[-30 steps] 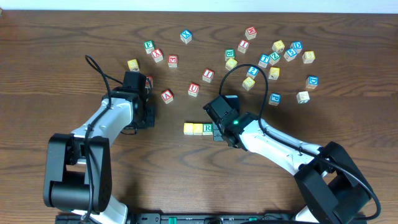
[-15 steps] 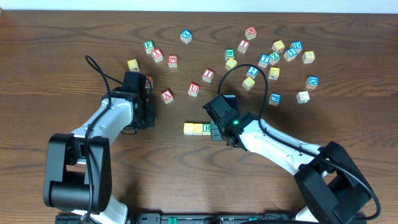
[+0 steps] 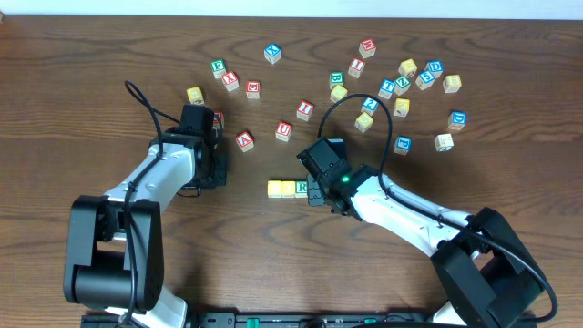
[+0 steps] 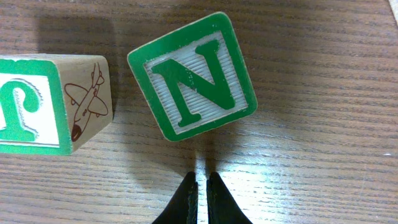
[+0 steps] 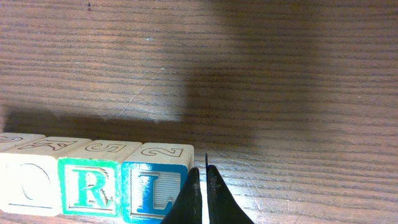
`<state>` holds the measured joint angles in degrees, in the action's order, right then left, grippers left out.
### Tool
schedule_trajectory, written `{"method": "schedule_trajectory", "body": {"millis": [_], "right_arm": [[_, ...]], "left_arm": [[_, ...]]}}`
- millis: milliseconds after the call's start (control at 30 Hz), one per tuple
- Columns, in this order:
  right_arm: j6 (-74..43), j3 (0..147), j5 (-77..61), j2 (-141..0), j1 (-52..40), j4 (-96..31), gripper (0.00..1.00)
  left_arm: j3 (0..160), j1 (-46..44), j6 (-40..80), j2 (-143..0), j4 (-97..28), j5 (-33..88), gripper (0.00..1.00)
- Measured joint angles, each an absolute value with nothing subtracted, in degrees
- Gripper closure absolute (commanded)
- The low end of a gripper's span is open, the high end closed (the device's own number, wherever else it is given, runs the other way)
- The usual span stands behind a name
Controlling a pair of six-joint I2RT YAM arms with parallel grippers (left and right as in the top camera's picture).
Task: Spell out CORL
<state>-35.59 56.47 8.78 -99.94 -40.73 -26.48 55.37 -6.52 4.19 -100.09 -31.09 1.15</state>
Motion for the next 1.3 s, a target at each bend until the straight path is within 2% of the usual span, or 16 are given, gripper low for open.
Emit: {"method": "schedule_trajectory", "body": {"millis": [300, 500, 733, 800, 833, 867, 900, 933, 1000, 1033, 1300], "right_arm": [[-35.2, 56.5, 13.3, -99.9, -39.9, -27.5, 0.99], [-31.7, 57.3, 15.4, -99.9, -34.0, -32.4, 0.99], [-22.9, 72.0, 17.0, -95.7, -27.6, -42.4, 0.98], [-21.3, 76.4, 17.4, -93.4, -26.9, -44.4, 0.77], [-20.1, 78.8, 17.6, -91.8, -26.7, -46.4, 0.49], [-19.7, 79.7, 17.6, -91.2, -26.7, -46.7, 0.36], [-19.2, 80.3, 17.7, -90.2, -26.6, -47.1, 0.08], [-18.3, 80.9, 17.8, -88.7, -26.6, -47.7, 0.01], [-17.4, 80.9, 17.8, -86.9, -26.6, -48.7, 0.01], [-16.7, 80.9, 17.8, -86.1, -26.6, -49.2, 0.01], [-14.1, 80.9, 17.8, -81.9, -26.6, -53.2, 0.01]], "left_arm": [[55.4, -6.5, 4.2, -100.1, -31.1, 1.1, 0.93], [55.4, -6.5, 4.0, -100.1, -30.9, 1.1, 0.93], [55.4, -6.5, 4.0, -95.8, -30.7, 2.1, 0.93], [55.4, -6.5, 4.0, -88.9, -30.7, 3.6, 0.92], [55.4, -6.5, 4.0, -85.1, -30.7, 4.4, 0.85], [55.4, -6.5, 4.0, -81.1, -31.2, 4.9, 0.83], [55.4, -6.5, 3.8, -78.0, -31.6, 5.3, 0.66], [55.4, -6.5, 3.9, -74.9, -32.0, 5.8, 0.39], [55.4, -6.5, 3.7, -69.9, -32.8, 6.2, 0.14], [55.4, -6.5, 3.6, -67.1, -33.3, 6.2, 0.11], [55.4, -6.5, 3.6, -55.7, -35.9, 6.3, 0.1]]}}
